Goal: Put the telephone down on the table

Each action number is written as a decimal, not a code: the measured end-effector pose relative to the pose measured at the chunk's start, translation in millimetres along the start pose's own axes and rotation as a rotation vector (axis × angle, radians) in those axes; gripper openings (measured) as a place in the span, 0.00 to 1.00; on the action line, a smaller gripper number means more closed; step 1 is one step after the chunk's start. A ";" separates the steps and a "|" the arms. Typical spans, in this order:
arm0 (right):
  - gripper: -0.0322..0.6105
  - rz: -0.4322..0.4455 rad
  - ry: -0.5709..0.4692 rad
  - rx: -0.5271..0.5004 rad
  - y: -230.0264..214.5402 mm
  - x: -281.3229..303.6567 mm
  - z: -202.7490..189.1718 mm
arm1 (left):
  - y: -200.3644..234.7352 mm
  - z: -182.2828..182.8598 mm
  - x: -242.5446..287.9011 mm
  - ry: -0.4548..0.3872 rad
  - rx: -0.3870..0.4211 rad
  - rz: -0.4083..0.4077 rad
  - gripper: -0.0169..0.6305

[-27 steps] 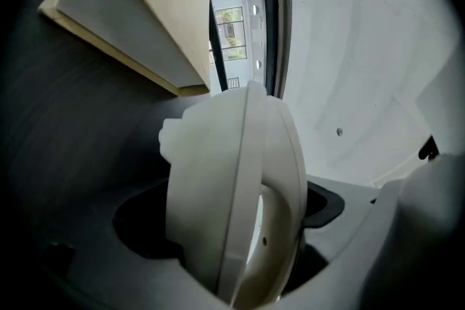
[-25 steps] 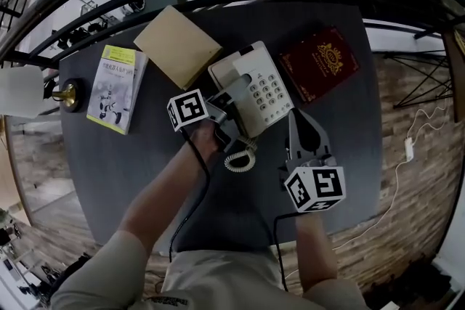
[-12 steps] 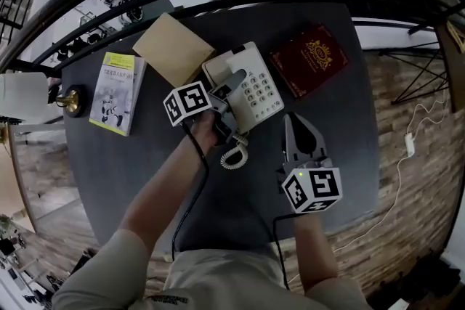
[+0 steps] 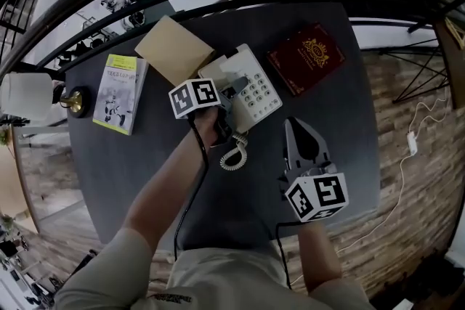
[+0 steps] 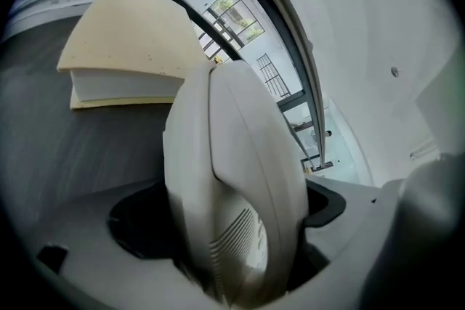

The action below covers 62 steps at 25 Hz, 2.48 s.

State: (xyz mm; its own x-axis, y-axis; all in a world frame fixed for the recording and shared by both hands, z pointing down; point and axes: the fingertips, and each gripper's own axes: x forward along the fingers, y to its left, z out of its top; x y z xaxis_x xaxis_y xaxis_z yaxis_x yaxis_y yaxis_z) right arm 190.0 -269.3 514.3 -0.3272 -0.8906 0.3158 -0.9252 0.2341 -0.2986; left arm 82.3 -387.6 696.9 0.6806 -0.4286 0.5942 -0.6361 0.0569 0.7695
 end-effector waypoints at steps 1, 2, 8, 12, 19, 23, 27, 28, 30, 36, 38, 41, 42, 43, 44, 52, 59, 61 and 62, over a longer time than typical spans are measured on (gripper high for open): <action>0.05 0.012 -0.003 -0.002 4.2 -1.1 1.7 | 0.8 0.3 -0.6 -0.003 -0.002 0.010 0.76; 0.05 0.020 -0.005 -0.003 7.7 -2.2 2.6 | 1.7 0.5 -1.4 -0.004 -0.004 0.022 0.76; 0.05 0.021 0.011 -0.002 11.2 -11.5 -2.7 | 13.0 -11.2 -6.5 0.027 0.011 0.146 0.76; 0.05 0.005 0.020 0.000 8.5 -21.3 -6.9 | 21.9 -16.5 -8.9 0.058 0.028 0.243 0.76; 0.05 0.012 0.029 0.108 7.0 -43.1 -9.2 | 10.6 -17.5 -29.5 0.046 0.103 0.275 0.76; 0.05 -0.006 0.032 0.097 7.8 -55.2 -9.5 | 7.6 -31.7 -53.1 0.016 0.089 0.275 0.76; 0.05 -0.006 0.026 0.087 10.6 -61.7 -4.3 | -7.7 -34.7 -81.3 -0.038 0.139 0.270 0.76; 0.05 -0.006 0.024 0.088 11.3 -63.3 -2.4 | -14.1 -33.9 -89.6 -0.057 0.165 0.269 0.76; 0.05 -0.008 0.014 0.087 14.8 -68.7 4.6 | -31.3 -33.1 -108.2 -0.092 0.228 0.253 0.76; 0.05 0.007 -0.079 0.029 36.9 -90.2 53.5 | -107.1 -20.9 -173.0 -0.268 0.552 0.171 0.76; 0.05 0.020 -0.121 0.017 46.5 -100.1 73.6 | -132.6 -17.1 -199.6 -0.346 0.615 0.140 0.76; 0.05 0.041 -0.184 0.004 61.4 -119.2 104.6 | -174.1 -16.8 -242.4 -0.438 0.684 0.056 0.75; 0.05 0.050 -0.205 -0.003 67.0 -126.2 114.8 | -187.7 -17.0 -258.7 -0.467 0.699 0.025 0.75; 0.05 0.060 -0.225 -0.011 72.9 -133.2 124.9 | -200.9 -16.7 -275.8 -0.498 0.714 -0.001 0.75; 0.05 0.070 -0.245 -0.021 78.5 -140.3 134.5 | -213.7 -16.2 -293.1 -0.531 0.735 -0.021 0.74; 0.05 0.108 -0.340 -0.118 117.8 -194.8 180.8 | -285.4 -35.8 -394.1 -0.713 0.959 -0.057 0.71; 0.05 0.153 -0.358 -0.184 149.3 -230.3 185.2 | -301.6 -77.2 -427.0 -0.749 1.061 -0.064 0.57; 0.05 0.164 -0.345 -0.223 158.7 -235.4 181.0 | -301.9 -89.6 -431.2 -0.755 1.076 -0.069 0.48; 0.05 0.169 -0.336 -0.244 163.4 -237.1 177.9 | -301.7 -95.9 -432.5 -0.755 1.083 -0.072 0.43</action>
State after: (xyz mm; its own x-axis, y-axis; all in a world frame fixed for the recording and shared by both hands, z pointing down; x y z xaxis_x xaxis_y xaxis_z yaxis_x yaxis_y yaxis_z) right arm 150.5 -89.2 230.4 -0.4342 -0.8998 -0.0416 -0.8956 0.4362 -0.0872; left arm 14.7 -132.8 230.2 0.5803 -0.8143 0.0131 -0.8144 -0.5803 0.0087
